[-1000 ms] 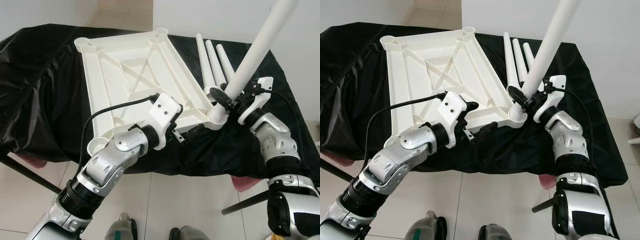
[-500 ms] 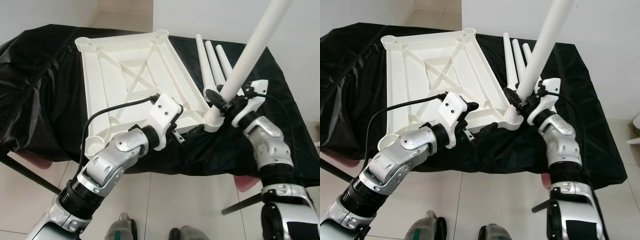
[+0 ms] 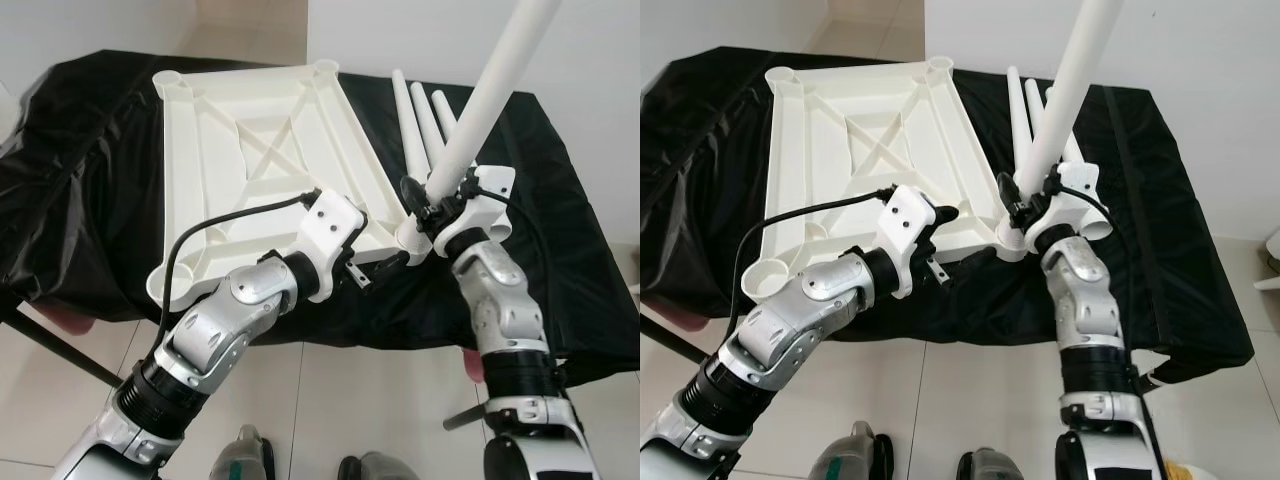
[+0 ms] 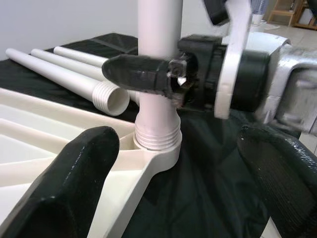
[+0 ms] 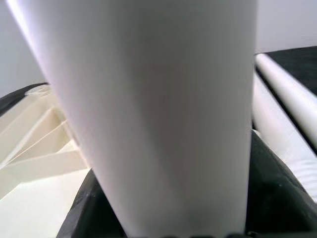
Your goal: Building children table
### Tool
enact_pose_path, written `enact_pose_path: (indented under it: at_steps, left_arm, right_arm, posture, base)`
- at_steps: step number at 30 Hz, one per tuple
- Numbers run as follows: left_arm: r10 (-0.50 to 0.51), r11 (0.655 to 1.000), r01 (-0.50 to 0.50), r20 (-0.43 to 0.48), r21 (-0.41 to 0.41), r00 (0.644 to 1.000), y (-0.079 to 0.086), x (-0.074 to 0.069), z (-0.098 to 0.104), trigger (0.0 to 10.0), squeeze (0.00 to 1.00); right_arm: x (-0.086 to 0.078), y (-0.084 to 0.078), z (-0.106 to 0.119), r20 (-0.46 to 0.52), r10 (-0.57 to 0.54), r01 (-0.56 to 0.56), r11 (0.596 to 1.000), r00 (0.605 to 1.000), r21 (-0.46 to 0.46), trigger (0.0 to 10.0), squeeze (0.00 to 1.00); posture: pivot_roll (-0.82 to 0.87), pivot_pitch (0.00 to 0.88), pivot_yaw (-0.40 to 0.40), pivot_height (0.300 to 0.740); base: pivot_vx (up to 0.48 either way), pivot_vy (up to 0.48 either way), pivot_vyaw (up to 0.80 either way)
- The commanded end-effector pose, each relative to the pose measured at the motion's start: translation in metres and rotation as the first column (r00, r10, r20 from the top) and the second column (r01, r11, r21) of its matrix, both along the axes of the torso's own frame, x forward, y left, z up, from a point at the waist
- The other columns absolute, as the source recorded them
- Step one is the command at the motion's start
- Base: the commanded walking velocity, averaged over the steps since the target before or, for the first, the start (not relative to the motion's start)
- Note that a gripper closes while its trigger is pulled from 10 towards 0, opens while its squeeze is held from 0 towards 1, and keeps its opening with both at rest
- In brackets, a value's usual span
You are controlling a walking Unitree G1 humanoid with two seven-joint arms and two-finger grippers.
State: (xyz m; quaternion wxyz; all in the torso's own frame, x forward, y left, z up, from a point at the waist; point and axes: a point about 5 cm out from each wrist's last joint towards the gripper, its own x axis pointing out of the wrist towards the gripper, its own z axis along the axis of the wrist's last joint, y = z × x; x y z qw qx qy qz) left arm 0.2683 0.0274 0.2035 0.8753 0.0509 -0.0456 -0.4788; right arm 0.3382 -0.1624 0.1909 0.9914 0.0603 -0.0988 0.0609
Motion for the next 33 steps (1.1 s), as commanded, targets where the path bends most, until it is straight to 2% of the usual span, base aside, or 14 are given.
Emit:
enact_pose_path:
  at_steps: [1,5,6,8,10,14,18,19,26,28,29,31,32,33]
  left_arm:
    - [-0.154,0.988,0.154,-0.008,0.031,0.988,-0.005,-0.010,-0.002,10.0,0.00]
    - [-0.156,0.987,0.156,-0.013,0.027,0.988,-0.006,-0.011,-0.002,10.0,0.00]
    - [-0.156,0.987,0.156,-0.013,0.027,0.988,-0.006,-0.011,-0.002,10.0,0.00]
    - [-0.157,0.987,0.157,-0.015,0.025,0.988,-0.006,-0.012,-0.003,10.0,0.00]
    - [-0.154,0.988,0.154,-0.016,0.025,0.988,-0.007,-0.012,-0.003,10.0,0.00]
    - [-0.144,0.989,0.144,-0.012,0.020,0.990,-0.006,-0.011,-0.002,10.0,0.00]
    - [-0.135,0.991,0.136,-0.012,0.019,0.991,-0.005,-0.010,-0.002,10.0,0.00]
    - [-0.134,0.991,0.134,-0.012,0.019,0.991,-0.005,-0.010,-0.002,10.0,0.00]
    - [-0.127,0.992,0.128,-0.010,0.016,0.992,-0.005,-0.009,-0.001,10.0,0.00]
    - [-0.125,0.992,0.125,-0.008,0.014,0.992,-0.005,-0.009,-0.001,10.0,0.00]
    - [-0.125,0.992,0.125,-0.008,0.014,0.992,-0.005,-0.009,-0.001,10.0,0.00]
    - [-0.124,0.992,0.124,-0.007,0.014,0.992,-0.004,-0.008,0.000,10.0,0.00]
    - [-0.123,0.992,0.123,-0.006,0.013,0.992,-0.004,-0.008,0.000,10.0,0.00]
    - [-0.122,0.992,0.123,-0.005,0.014,0.992,-0.004,-0.007,0.000,10.0,0.00]
  right_arm:
    - [-0.002,-0.009,0.001,-0.003,-0.078,0.078,0.996,0.997,0.031,10.0,0.00]
    - [-0.006,-0.016,-0.004,-0.036,-0.225,0.227,0.973,0.974,0.043,10.0,0.00]
    - [-0.006,-0.016,-0.004,-0.036,-0.225,0.227,0.973,0.974,0.043,10.0,0.00]
    - [-0.009,-0.018,-0.013,-0.095,-0.328,0.330,0.944,0.940,0.011,10.0,0.00]
    - [-0.011,-0.020,-0.022,-0.147,-0.393,0.402,0.915,0.908,0.032,10.0,0.00]
    - [-0.011,-0.014,-0.024,-0.158,-0.390,0.398,0.917,0.907,0.019,10.0,0.00]
    - [-0.009,-0.003,-0.019,-0.120,-0.321,0.327,0.945,0.940,0.033,10.0,0.00]
    - [-0.008,-0.003,-0.017,-0.109,-0.297,0.303,0.952,0.948,0.043,10.0,1.00]
    - [-0.007,0.001,-0.011,-0.087,-0.194,0.198,0.979,0.977,0.041,10.0,1.00]
    - [-0.006,0.001,-0.006,-0.061,-0.073,0.075,0.997,0.995,0.020,10.0,1.00]
    - [-0.006,0.001,-0.006,-0.061,-0.073,0.075,0.997,0.995,0.020,10.0,1.00]
    - [-0.006,-0.001,-0.004,-0.058,0.021,-0.021,1.000,0.998,-0.003,10.0,1.00]
    - [-0.006,-0.002,-0.005,-0.067,0.071,-0.073,0.997,0.995,-0.028,10.0,0.00]
    - [-0.005,-0.004,-0.007,-0.085,0.126,-0.129,0.991,0.988,-0.033,10.0,0.00]
  posture:
    - [0.00,0.068,-0.007,0.740]
    - [-0.01,0.079,-0.008,0.740]
    - [-0.01,0.079,-0.008,0.740]
    - [-0.01,0.087,-0.011,0.740]
    - [-0.01,0.085,-0.013,0.740]
    - [0.00,0.089,-0.015,0.740]
    - [0.00,0.092,-0.018,0.740]
    - [0.00,0.093,-0.019,0.740]
    - [0.00,0.092,-0.021,0.740]
    - [0.00,0.093,-0.022,0.740]
    - [0.00,0.093,-0.022,0.740]
    - [0.00,0.093,-0.021,0.740]
    - [0.00,0.093,-0.021,0.740]
    - [-0.01,0.093,-0.019,0.740]
  base:
    - [0.000,0.000,0.00]
    - [0.000,0.000,0.00]
    - [0.000,0.000,0.00]
    - [0.000,0.000,0.00]
    - [0.000,0.000,0.00]
    - [0.000,0.000,0.00]
    - [0.000,0.000,0.00]
    - [0.000,0.000,0.00]
    - [0.000,0.000,0.00]
    - [0.000,0.000,0.00]
    - [0.000,0.000,0.00]
    - [0.000,0.000,0.00]
    - [0.000,0.000,0.00]
    - [0.000,0.000,0.00]
